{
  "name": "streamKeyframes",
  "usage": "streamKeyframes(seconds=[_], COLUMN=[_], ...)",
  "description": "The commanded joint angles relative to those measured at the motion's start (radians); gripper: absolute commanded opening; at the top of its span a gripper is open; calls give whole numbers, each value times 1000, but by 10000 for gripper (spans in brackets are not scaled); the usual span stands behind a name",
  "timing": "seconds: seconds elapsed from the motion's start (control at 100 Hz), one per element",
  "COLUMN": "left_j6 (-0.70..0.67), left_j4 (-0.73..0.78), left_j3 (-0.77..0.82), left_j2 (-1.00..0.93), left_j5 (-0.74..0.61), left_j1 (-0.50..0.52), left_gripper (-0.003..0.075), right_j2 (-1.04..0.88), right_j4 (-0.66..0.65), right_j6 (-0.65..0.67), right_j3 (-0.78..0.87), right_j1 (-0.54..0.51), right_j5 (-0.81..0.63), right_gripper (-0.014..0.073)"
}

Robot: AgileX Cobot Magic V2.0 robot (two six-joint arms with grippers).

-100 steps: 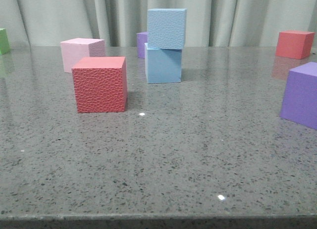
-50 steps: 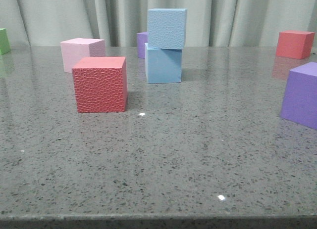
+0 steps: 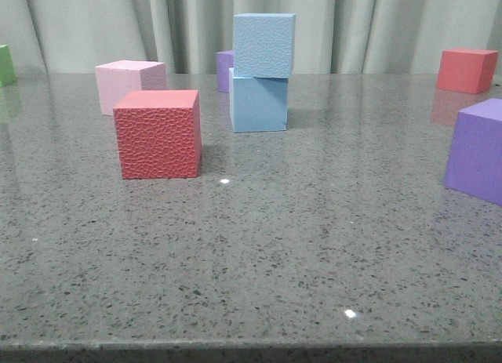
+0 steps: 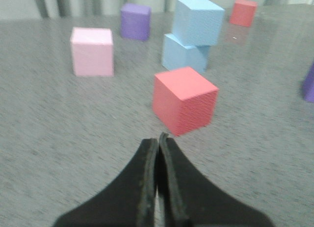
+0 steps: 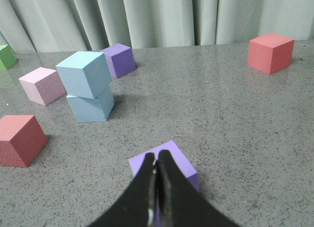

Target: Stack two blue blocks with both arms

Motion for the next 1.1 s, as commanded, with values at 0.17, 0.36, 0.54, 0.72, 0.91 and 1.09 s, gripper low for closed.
streamKeyframes(seconds=[0.17,0.36,0.54,0.72,0.91,1.09], left_j6=[367,403,501,451,409,409], left_j4=[-158,-213,-283,-315,-309,-309], left_j3=[11,107,186,280,352,352], left_j2=[-56,-149,-243,-309,-349,-349], left_j5=[-260,-351,-355,-362,-329,-292], left_j1=[249,422,511,582,635,641], left_gripper=[-19,-19,-19,-18,-18,-18], right_j2=[10,10,10,10,10,10], right_j4=[-17,-17,-17,-17,-17,-17], right_j6=[-5,-5,-5,-5,-5,-5], right_j3=[-25,-25,-25,-25,-25,-25], right_j1=[-4,-4,-4,-4,-4,-4], right_j5=[-79,-79,-79,-79,-78,-78], right_gripper=[-113,-113,-113,-113,-113,-113])
